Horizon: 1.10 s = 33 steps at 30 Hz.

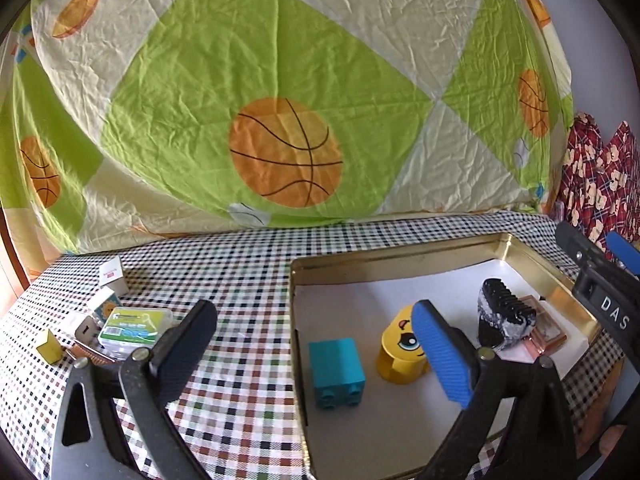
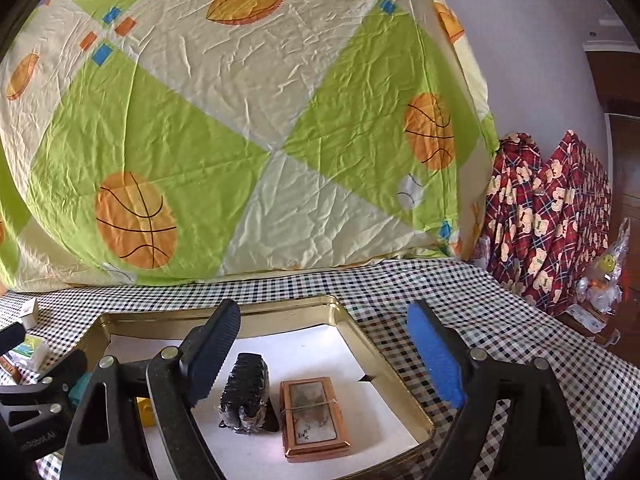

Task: Organize rigid objects
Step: 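Withdraw both tools from the tray back toward the remaining items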

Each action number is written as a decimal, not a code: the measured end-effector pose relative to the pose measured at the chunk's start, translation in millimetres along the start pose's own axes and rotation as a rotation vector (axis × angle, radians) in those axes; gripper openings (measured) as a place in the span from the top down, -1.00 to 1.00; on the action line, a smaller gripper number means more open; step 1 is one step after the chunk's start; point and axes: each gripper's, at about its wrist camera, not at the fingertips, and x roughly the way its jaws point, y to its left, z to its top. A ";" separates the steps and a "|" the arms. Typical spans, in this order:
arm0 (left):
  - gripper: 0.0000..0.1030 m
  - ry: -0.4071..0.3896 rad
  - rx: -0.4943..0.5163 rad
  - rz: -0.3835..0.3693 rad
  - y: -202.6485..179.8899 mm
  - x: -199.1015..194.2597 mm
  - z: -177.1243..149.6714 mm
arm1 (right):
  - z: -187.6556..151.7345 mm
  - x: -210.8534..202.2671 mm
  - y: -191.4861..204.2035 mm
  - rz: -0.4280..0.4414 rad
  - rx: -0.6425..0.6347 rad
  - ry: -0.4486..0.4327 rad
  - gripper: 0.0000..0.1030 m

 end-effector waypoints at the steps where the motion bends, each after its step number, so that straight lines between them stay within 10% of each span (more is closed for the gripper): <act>1: -0.93 -0.008 -0.004 0.004 2.4 -1.5 -0.1 | -0.1 -0.3 -1.1 -0.007 0.004 -0.001 -0.69; 19: -0.93 -0.104 -0.064 0.120 59.8 -31.5 -11.0 | -4.2 -30.8 5.7 -0.088 0.071 -0.047 -0.69; 33: -0.93 -0.097 -0.071 0.166 108.8 -41.1 -18.2 | -12.2 -52.9 83.8 0.025 0.030 -0.039 -0.69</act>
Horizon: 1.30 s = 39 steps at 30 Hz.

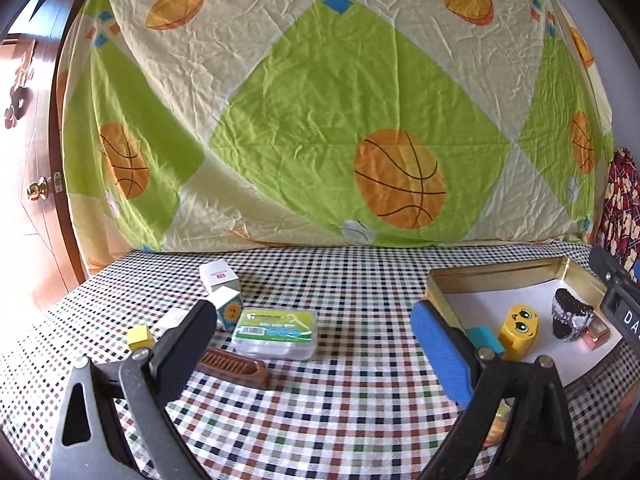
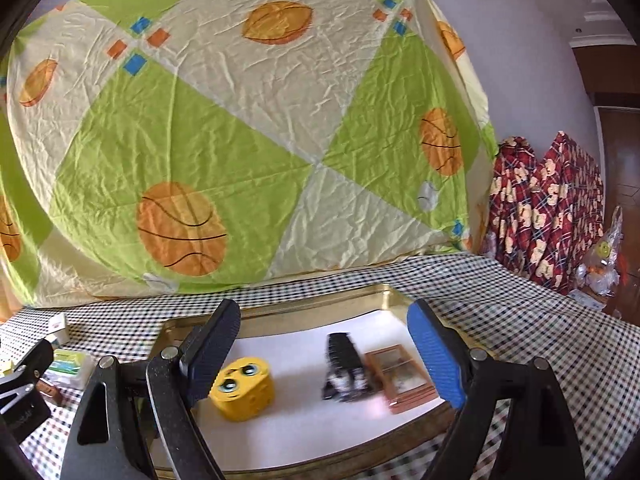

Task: Organize rigid objects
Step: 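Withdraw both tools from the tray back toward the remaining items, then grasp the yellow cube with the left tool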

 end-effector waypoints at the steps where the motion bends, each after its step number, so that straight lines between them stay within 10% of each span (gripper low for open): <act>1: -0.93 0.001 -0.001 0.005 3.6 0.4 -0.2 | -0.8 -2.0 7.4 0.005 -0.009 -0.002 -0.69; 27: -0.93 0.084 -0.005 0.106 90.9 31.5 0.1 | -15.5 -19.0 131.0 0.234 -0.063 0.037 -0.69; 39: -0.93 0.249 -0.044 0.155 166.1 70.3 -4.2 | -20.5 -17.0 165.6 0.312 -0.104 0.083 -0.69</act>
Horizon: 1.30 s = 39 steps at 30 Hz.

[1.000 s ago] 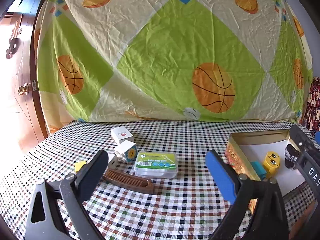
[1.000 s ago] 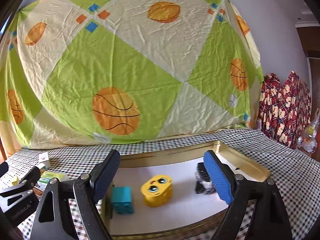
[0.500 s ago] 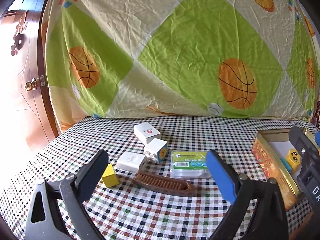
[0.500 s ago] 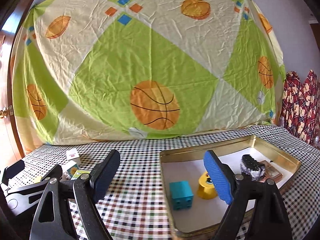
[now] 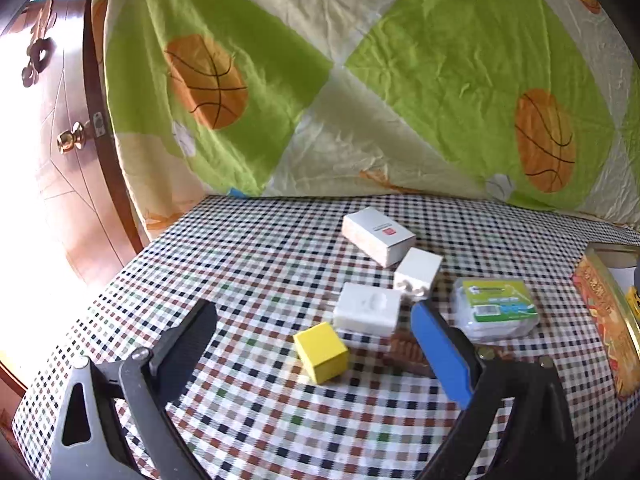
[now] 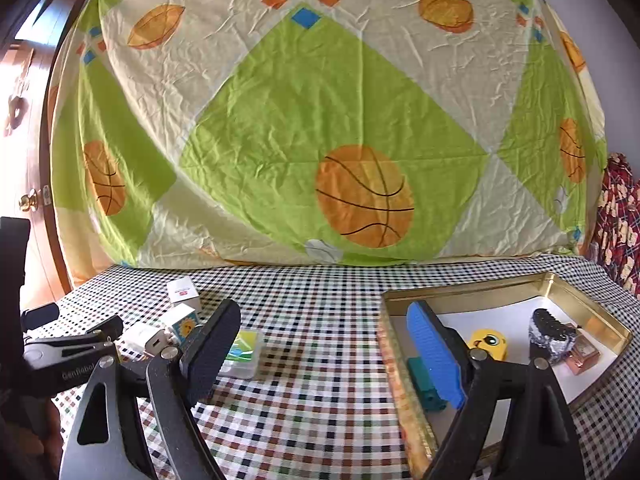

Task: Organize rigid objects
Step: 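Grasp the yellow cube with the left tool, then lift the yellow cube with the left tool while the right tool grasps the brown comb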

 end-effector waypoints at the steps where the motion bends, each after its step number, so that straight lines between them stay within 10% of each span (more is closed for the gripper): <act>1: -0.93 0.022 -0.011 0.001 6.6 5.0 0.2 | 0.2 1.7 2.4 0.005 0.002 0.006 -0.69; 18: -0.86 0.280 -0.054 -0.140 13.7 54.5 -5.1 | -4.5 16.6 31.8 0.144 -0.061 0.125 -0.69; 20: -0.19 0.315 -0.070 -0.134 19.0 60.9 -7.4 | -5.8 21.6 33.0 0.174 -0.064 0.163 -0.69; 26: 0.55 0.293 -0.128 -0.186 30.9 57.4 -7.3 | -14.5 46.6 42.7 0.294 -0.093 0.330 -0.69; 37: 0.55 0.205 -0.177 -0.162 45.0 42.9 -1.8 | -33.8 98.0 103.9 0.429 -0.292 0.561 -0.69; 39: 0.55 0.188 -0.167 -0.158 44.8 40.9 0.5 | -38.1 99.8 110.9 0.453 -0.321 0.591 -0.40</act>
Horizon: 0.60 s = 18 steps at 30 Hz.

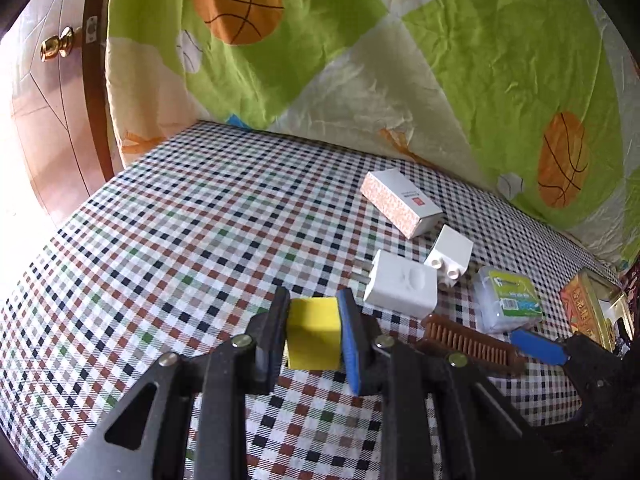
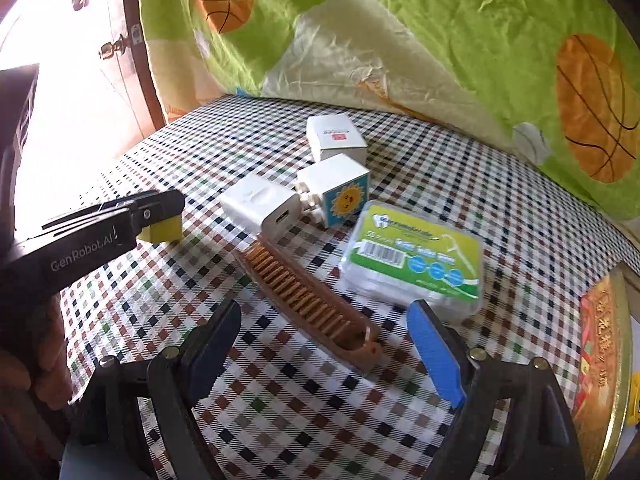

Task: Organize rigid objects
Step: 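Lift the yellow cube with the left tool while the right tool grasps the brown comb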

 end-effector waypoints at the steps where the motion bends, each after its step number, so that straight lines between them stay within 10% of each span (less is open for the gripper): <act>1: 0.55 0.000 0.002 -0.001 -0.1 -0.4 0.2 | -1.2 -2.1 4.2 -0.013 -0.020 -0.008 -0.17; 4: 0.55 0.000 0.009 0.000 -1.0 -1.0 0.7 | -9.8 -11.0 14.6 0.029 -0.057 -0.018 0.31; 12: 0.55 -0.007 -0.015 0.008 4.6 -5.8 -0.2 | -23.7 -22.8 16.3 0.126 -0.022 -0.031 0.47; 14: 0.55 -0.008 -0.015 0.013 4.6 -6.5 -0.3 | -22.4 -22.9 16.3 0.123 -0.015 -0.031 0.42; 18: 0.55 -0.017 -0.009 0.029 4.7 -10.5 -1.3 | -13.6 -19.2 22.2 0.091 -0.034 -0.046 -0.31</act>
